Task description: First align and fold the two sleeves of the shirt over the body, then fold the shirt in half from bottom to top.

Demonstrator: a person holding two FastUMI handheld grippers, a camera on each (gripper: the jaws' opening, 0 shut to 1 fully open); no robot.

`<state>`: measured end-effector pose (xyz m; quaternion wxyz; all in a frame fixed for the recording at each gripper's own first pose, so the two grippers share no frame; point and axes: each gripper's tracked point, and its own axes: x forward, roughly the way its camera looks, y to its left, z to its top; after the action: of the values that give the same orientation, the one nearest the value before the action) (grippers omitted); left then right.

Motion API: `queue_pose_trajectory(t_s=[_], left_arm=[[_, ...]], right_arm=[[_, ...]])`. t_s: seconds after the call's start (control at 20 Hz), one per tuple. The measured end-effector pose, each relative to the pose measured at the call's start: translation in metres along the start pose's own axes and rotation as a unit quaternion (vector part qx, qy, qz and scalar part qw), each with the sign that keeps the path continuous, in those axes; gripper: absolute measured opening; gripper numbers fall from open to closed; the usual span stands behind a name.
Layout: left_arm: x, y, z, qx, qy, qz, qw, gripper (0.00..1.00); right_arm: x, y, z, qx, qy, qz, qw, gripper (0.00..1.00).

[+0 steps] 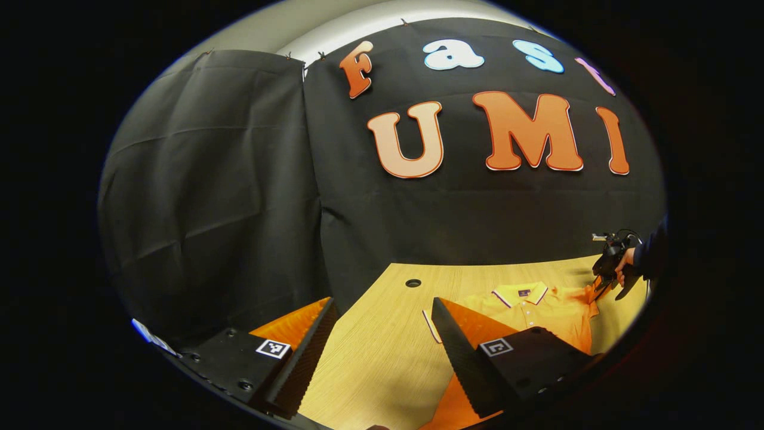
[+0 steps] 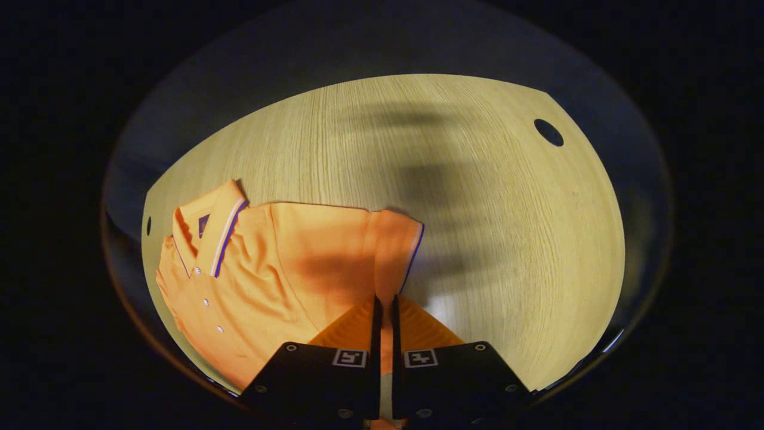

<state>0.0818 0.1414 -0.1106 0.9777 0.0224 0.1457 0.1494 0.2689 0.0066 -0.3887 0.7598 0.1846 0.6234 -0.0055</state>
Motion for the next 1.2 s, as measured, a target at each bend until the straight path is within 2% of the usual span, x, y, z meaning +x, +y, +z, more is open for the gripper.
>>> queue_pose_trajectory(t_s=[0.3, 0.6, 0.9, 1.0, 1.05, 1.1, 1.2], left_arm=[[0.012, -0.011, -0.005, -0.015, 0.007, -0.024, 1.000, 0.99], [0.007, -0.003, -0.011, -0.025, 0.013, -0.017, 0.999, 0.99], [0.002, 0.013, -0.025, -0.037, 0.028, 0.002, 0.999, 0.99], [0.000, 0.015, -0.028, -0.040, 0.031, 0.006, 0.999, 0.99], [0.001, 0.017, -0.028, -0.042, 0.031, 0.007, 0.999, 0.99], [0.002, 0.018, -0.028, -0.044, 0.033, 0.008, 0.998, 0.99], [0.008, 0.016, -0.031, -0.046, 0.037, 0.007, 0.998, 0.99]], right_arm=[[-0.036, 0.027, 0.018, -0.045, -0.060, 0.013, 0.997, 0.08], [-0.052, 0.065, 0.019, -0.071, -0.068, 0.034, 0.995, 0.08], [-0.065, 0.134, -0.003, -0.076, -0.038, 0.123, 0.989, 0.08], [-0.068, 0.149, -0.004, -0.085, -0.045, 0.142, 0.985, 0.24], [-0.073, 0.157, -0.005, -0.086, -0.051, 0.158, 0.982, 0.17], [-0.080, 0.165, -0.006, -0.084, -0.052, 0.176, 0.979, 0.33], [-0.092, 0.170, -0.005, -0.083, -0.057, 0.193, 0.976, 0.35]])
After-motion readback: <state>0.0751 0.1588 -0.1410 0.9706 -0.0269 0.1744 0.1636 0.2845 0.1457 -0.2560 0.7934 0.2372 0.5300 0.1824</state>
